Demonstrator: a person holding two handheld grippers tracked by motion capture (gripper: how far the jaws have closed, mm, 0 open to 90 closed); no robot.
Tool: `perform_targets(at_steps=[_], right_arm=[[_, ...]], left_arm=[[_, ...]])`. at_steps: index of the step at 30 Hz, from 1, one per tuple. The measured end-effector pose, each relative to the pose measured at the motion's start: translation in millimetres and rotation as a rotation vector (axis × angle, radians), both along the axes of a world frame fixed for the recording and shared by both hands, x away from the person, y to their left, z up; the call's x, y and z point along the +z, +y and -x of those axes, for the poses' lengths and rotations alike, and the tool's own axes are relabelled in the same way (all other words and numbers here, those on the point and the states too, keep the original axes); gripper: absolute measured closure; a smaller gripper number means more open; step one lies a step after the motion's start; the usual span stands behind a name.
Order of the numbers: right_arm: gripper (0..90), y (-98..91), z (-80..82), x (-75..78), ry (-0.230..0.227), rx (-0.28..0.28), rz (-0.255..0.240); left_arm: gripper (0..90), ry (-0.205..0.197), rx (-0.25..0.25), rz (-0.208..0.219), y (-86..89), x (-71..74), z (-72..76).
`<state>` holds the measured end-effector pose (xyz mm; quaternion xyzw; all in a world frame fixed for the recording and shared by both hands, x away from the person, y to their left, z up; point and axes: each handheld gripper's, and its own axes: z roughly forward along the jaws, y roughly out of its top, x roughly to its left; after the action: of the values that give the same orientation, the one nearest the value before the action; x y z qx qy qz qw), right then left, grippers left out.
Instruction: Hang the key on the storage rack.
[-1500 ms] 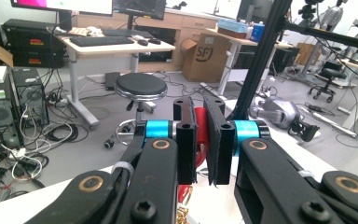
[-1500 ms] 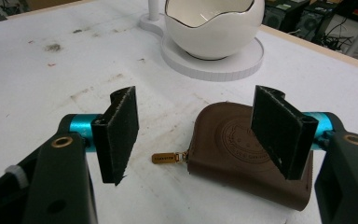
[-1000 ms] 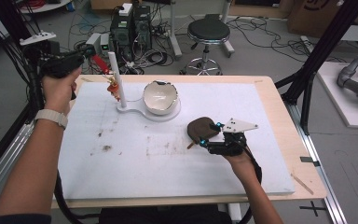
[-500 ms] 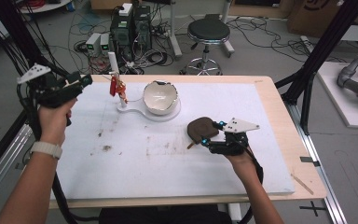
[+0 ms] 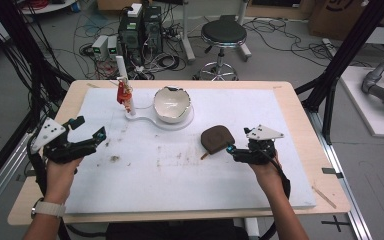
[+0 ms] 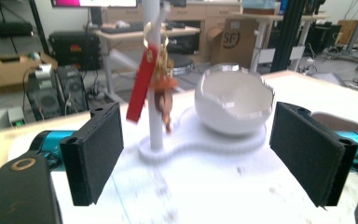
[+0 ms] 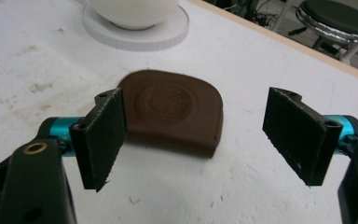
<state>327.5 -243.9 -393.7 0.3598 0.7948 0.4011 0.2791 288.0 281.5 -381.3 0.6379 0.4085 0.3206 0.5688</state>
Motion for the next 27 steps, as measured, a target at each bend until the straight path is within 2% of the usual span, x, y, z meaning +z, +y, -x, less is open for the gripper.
perform_targets(at_steps=[2, 4, 6, 10, 13, 16, 18, 24, 27], right_arm=[[21.2, -4.2, 0.2, -1.6, 0.011, -0.005, 0.013], [21.1, -8.2, 0.8, -3.7, 0.007, -0.011, 0.037], [21.1, -12.0, 1.2, -5.1, 0.009, -0.023, 0.05], [21.1, -17.9, 2.2, -5.0, -0.002, -0.048, 0.031], [21.1, -20.3, 1.6, -5.1, -0.003, -0.063, 0.019], [21.2, -20.4, -0.3, -5.8, -0.007, -0.07, 0.016], [21.1, -19.5, -1.7, -6.1, -0.004, -0.077, 0.012], [21.2, -16.9, 0.3, -5.8, -0.015, -0.061, 0.017], [21.2, -17.2, 0.6, -4.5, -0.017, -0.065, -0.002]], left_arm=[[17.2, 0.02, 0.015, -0.001, 0.8, -13.1, 1.7], [17.2, 0.05, 0.024, -0.022, 1.2, -23.6, 0.8], [17.2, 0.054, 0.041, -0.02, 2.3, -30.8, 2.1], [17.2, 0.053, 0.053, -0.019, 2.1, -38.2, 8.2], [17.2, 0.046, 0.057, -0.011, 2.0, -40.1, 11.9], [17.2, 0.041, 0.061, -0.03, 3.7, -40.4, 13.0], [17.2, 0.041, 0.068, -0.021, 6.0, -41.1, 13.7], [17.2, 0.039, 0.067, -0.017, 6.2, -40.1, 14.8], [17.2, 0.031, 0.059, -0.018, 3.7, -38.1, 15.0]])
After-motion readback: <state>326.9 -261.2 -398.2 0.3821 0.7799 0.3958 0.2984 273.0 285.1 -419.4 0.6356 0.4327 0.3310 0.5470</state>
